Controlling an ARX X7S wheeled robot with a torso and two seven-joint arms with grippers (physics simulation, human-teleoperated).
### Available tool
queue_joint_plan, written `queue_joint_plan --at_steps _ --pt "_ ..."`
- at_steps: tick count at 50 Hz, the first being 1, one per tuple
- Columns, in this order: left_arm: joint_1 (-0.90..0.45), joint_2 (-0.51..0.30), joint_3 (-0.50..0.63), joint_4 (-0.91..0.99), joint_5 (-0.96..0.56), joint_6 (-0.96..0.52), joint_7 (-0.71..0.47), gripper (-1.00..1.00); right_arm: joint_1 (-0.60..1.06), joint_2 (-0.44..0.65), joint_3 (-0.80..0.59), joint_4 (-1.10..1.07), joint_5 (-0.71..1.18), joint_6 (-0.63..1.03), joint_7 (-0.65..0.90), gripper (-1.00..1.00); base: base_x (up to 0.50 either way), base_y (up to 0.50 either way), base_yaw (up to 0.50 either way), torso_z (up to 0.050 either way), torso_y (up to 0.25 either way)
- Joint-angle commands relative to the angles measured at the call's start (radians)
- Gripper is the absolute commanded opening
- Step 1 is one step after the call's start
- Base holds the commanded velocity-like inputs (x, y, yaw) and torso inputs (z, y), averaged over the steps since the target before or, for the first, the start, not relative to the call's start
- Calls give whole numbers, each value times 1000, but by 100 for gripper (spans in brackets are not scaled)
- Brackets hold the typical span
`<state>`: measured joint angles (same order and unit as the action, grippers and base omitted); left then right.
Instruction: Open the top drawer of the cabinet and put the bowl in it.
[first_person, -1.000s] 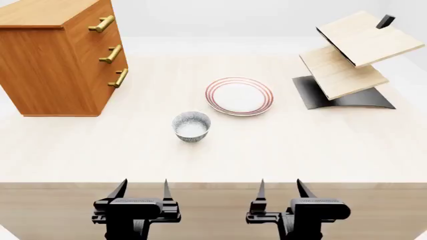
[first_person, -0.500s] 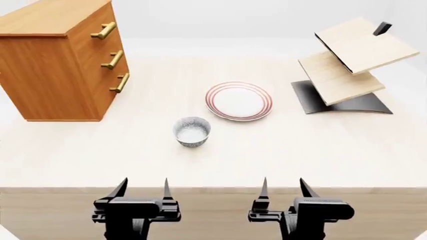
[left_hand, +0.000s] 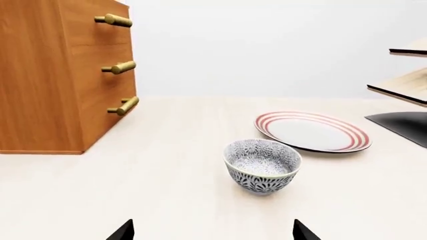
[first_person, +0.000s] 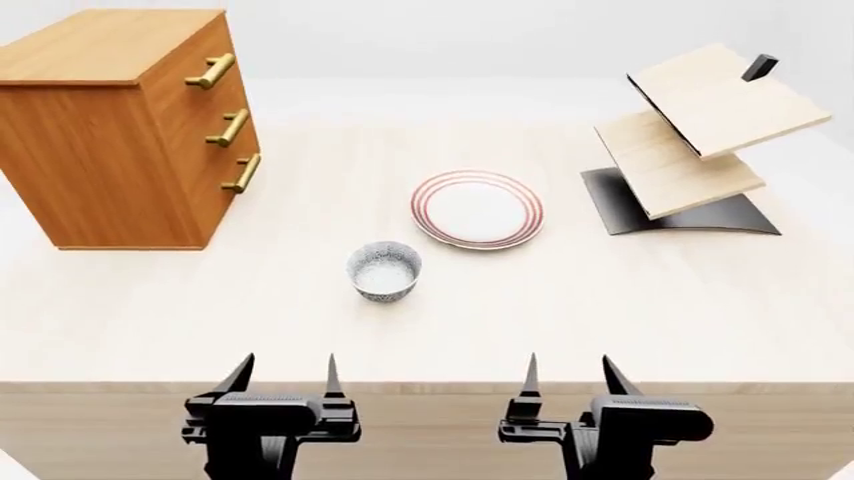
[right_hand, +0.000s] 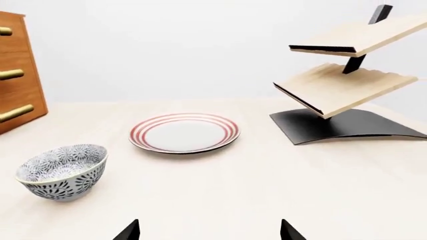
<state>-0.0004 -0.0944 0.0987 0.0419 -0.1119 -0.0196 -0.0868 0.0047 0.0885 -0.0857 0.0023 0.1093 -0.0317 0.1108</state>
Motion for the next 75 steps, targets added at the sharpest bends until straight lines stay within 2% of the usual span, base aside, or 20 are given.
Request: queue_joint_plan --at_steps 1,4,7,69,72,75 --pt "-2 -14 13 10 -17 -5 -14 100 1 13 -12 1 15 -6 17 100 0 0 0 50 62" --pt "7 -13 8 13 -38 33 -6 100 2 16 -14 0 19 -8 20 100 0 0 0 50 61" --pt "7 -17 15 21 -37 10 -14 100 3 21 -20 2 9 -13 29 100 0 0 0 17 0" --pt "-20 -54 41 9 -95 5 -88 100 7 62 -68 2 45 -20 91 100 0 500 0 0 0" --pt "-49 -57 20 7 -104 -2 -105 100 5 64 -60 -7 88 -15 71 100 0 167 0 0 0" --pt "-201 -73 -84 -59 -133 -27 -175 100 -12 82 -55 -72 88 -7 78 100 0 0 0 0 0"
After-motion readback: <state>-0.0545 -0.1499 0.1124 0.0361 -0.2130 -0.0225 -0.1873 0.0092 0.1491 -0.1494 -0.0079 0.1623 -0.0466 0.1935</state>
